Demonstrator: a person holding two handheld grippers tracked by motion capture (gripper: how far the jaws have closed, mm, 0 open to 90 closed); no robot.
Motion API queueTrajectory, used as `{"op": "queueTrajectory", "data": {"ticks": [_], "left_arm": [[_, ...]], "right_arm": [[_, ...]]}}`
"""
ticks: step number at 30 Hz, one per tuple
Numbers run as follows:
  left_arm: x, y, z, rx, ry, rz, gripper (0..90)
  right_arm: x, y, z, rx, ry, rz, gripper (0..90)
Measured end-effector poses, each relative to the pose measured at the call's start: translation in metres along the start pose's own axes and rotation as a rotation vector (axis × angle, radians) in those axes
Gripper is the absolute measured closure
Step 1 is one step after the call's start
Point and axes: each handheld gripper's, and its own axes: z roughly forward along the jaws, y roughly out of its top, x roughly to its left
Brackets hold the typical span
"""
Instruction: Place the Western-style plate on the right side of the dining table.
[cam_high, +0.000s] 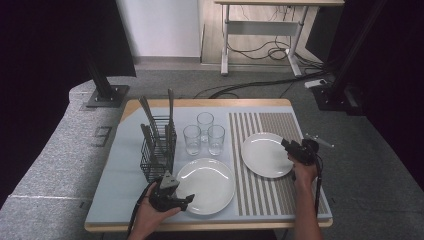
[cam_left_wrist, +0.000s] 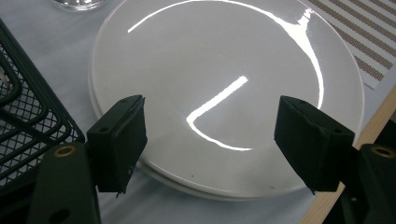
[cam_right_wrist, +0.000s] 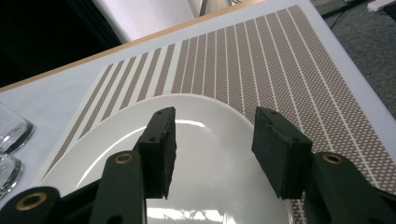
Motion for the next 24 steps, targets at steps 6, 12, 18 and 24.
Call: {"op": "queueTrajectory", "data": {"ticks": [6,12,18,24], "left_arm": [[0.000,0.000,0.000,-0.001,0.000,-0.001,25.6],[0.001,0.000,-0.002,-0.005,0.000,-0.001,25.6],[0.001,0.000,-0.002,-0.011,-0.007,-0.005,25.6],[0.002,0.000,0.000,-0.002,-0.008,-0.006,25.6]], "right_arm": [[0.000,-0.005,-0.004,-0.009,0.024,-0.002,47.5],[0.007,-0.005,-0.011,-0.016,0.061,-0.012,43.0],[0.017,-0.008,-0.019,-0.039,0.110,-0.029,39.7],[0.024,-0.010,-0.024,-0.035,0.148,-0.044,37.7]]}}
